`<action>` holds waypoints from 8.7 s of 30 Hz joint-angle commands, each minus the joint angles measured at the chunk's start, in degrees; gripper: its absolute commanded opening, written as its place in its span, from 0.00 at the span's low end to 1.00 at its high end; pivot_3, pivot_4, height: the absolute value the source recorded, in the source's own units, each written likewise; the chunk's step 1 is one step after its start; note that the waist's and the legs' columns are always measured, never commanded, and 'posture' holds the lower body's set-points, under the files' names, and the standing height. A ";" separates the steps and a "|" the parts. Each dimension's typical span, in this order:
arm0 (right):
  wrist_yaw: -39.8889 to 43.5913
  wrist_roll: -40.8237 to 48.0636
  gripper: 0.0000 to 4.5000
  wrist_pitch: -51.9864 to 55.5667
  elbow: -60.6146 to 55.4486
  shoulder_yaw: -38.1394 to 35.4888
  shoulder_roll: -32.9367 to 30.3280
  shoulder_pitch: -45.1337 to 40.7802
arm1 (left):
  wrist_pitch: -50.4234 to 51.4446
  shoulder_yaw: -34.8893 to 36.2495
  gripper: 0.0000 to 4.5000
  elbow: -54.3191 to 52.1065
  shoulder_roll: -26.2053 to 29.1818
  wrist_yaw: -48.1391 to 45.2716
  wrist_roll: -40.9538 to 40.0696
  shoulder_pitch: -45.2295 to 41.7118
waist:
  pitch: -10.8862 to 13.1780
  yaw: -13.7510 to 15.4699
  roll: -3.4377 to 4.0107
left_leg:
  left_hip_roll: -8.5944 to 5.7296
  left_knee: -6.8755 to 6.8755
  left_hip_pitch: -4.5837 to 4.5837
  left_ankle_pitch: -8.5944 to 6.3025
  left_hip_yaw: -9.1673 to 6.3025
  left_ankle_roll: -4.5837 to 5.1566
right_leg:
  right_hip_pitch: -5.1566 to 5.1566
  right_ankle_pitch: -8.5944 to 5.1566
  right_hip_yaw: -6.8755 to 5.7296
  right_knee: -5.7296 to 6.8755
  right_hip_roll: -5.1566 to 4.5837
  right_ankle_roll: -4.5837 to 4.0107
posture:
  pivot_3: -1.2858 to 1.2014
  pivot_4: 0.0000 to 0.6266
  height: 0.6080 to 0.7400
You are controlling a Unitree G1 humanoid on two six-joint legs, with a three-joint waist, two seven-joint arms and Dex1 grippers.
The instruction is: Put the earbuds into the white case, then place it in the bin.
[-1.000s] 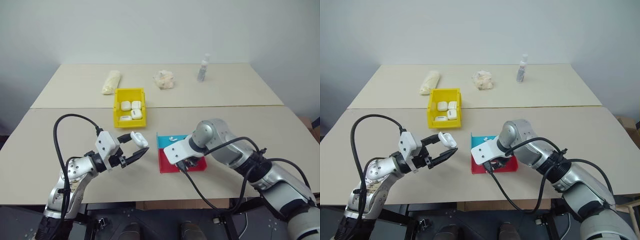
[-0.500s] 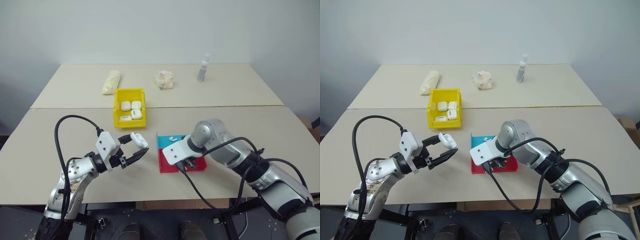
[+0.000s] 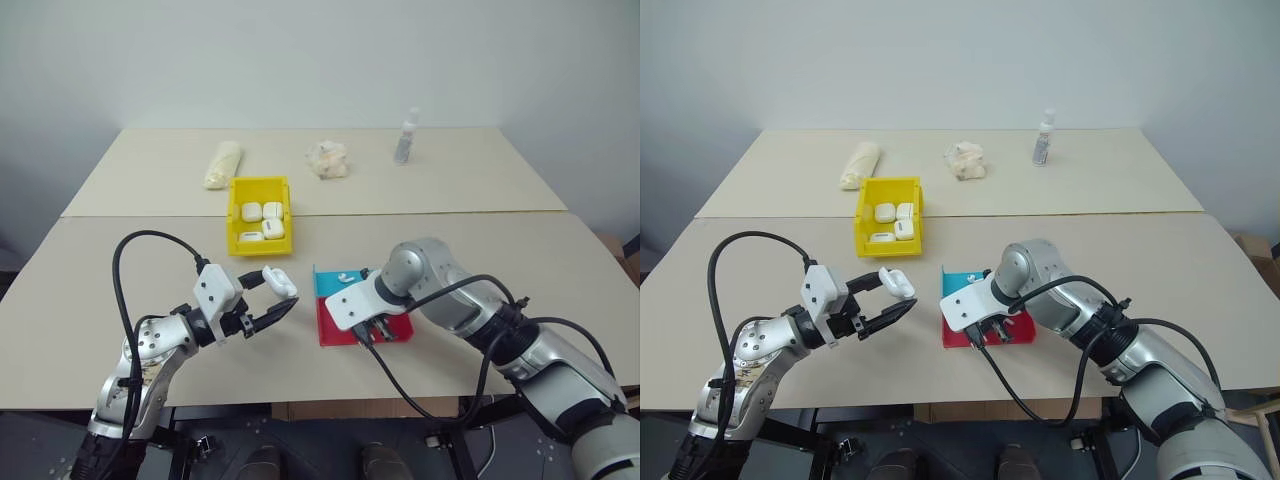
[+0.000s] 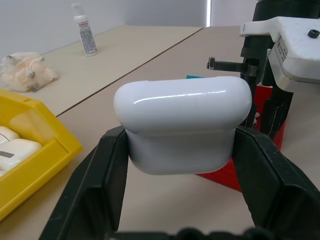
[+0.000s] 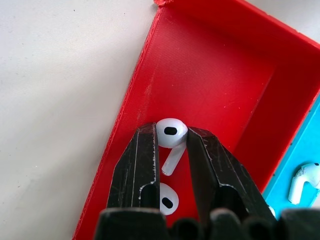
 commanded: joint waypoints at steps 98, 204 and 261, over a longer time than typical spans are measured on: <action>-3.53 26.21 0.42 -2.80 12.45 -17.59 -7.58 -10.20 | -6.66 2.57 0.62 -0.55 7.48 -18.42 -5.38 -1.30 | 0.05 -0.38 0.08 | 0.09 -0.08 0.05 -0.01 0.15 0.03 | -0.05 -0.02 0.14 -0.03 0.07 -0.05 | 0.52 0.24 1.00; -17.84 43.20 0.14 20.32 -15.90 -55.28 7.26 -0.23 | 0.59 -1.58 0.62 -6.44 3.66 -11.40 -11.05 -6.03 | 0.10 0.17 0.14 | 0.05 -0.55 -0.21 0.11 -0.23 -0.19 | -0.22 0.05 -0.13 0.07 -0.04 -0.16 | 0.52 0.24 1.00; -31.54 70.04 0.57 8.55 -38.73 -51.11 -1.78 37.30 | -1.64 -7.64 0.62 2.62 -3.80 -17.07 -8.14 -15.13 | 0.05 0.10 0.10 | 0.00 -0.53 0.22 0.10 0.00 -0.15 | 0.12 0.05 0.11 -0.16 0.07 -0.13 | 0.52 0.24 1.00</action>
